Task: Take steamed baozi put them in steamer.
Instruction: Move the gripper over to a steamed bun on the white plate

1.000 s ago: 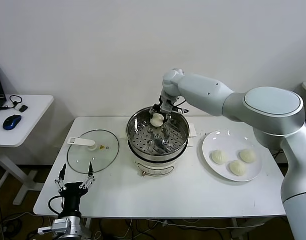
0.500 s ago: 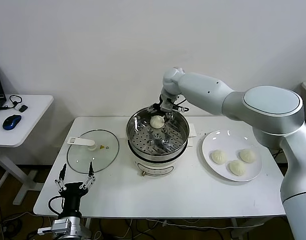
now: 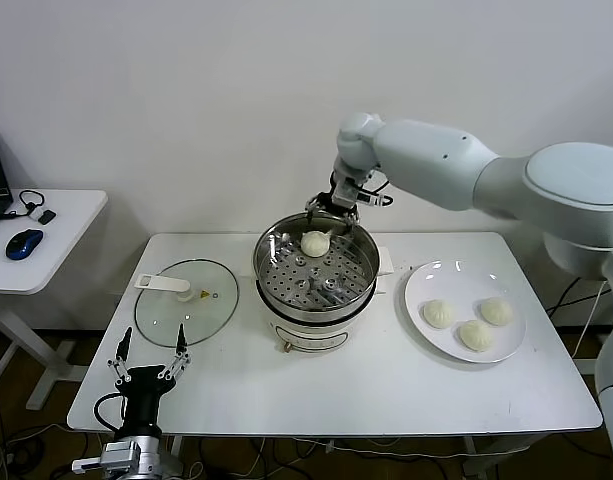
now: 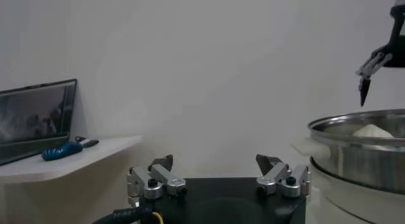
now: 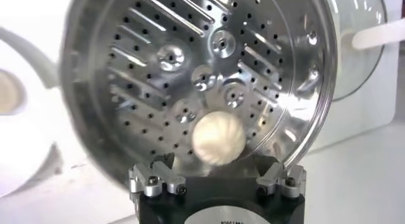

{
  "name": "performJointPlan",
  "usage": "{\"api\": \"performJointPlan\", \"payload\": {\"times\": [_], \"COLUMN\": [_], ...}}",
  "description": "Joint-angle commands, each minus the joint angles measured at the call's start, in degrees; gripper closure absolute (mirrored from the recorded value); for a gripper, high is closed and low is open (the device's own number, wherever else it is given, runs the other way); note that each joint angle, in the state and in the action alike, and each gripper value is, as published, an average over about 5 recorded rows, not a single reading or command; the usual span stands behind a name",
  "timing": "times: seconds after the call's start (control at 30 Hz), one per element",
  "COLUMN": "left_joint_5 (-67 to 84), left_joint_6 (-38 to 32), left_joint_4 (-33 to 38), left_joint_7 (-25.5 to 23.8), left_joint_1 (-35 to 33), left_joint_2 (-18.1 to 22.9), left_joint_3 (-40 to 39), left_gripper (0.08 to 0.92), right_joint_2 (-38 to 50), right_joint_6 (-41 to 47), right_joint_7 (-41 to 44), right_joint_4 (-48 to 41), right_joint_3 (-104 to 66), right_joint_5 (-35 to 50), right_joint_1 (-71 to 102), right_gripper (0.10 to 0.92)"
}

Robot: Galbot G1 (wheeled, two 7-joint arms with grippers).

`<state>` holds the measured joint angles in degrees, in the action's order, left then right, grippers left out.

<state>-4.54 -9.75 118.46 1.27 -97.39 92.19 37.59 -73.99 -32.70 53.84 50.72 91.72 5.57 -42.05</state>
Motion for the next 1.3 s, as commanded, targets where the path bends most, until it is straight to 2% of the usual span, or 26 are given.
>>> {"api": "performJointPlan", "payload": {"times": [0.03,0.33,0.43,0.8,1.3], "left_joint_5": [0.0,-0.1,-0.1,-0.4,-1.1], "left_joint_6": [0.0,-0.3,-0.5,-0.8,-0.5], "left_joint_4": [0.6,0.7,0.6,0.4,-0.2], "left_joint_7": [-0.1,-0.1,-0.1,-0.2,-0.3], "left_joint_1": [-0.5,-1.0,-1.1,-1.4,-1.2], "left_joint_2": [2.6,2.3,2.2,2.1,2.7], "left_joint_3": [-0.1,-0.4,-0.5,-1.0,-0.6], "left_gripper": [0.177,0.177,0.177,0.177,0.177], "right_joint_2": [6.5,13.9,16.5,23.8,26.9], "right_joint_6": [13.3,34.8,38.0,38.3,38.5], "right_joint_7": [4.9,0.3,0.0,1.7,0.6], "right_joint_4": [5.9,13.5,16.0,16.7,13.3], "right_joint_3": [10.4,17.6,19.0,20.5,10.6], "right_joint_5": [16.0,31.0,33.0,30.8,27.2], "right_joint_1": [-9.3,-13.1,-13.7,-9.5,6.9], "right_gripper": [0.203,0.203,0.203,0.203,0.203]}}
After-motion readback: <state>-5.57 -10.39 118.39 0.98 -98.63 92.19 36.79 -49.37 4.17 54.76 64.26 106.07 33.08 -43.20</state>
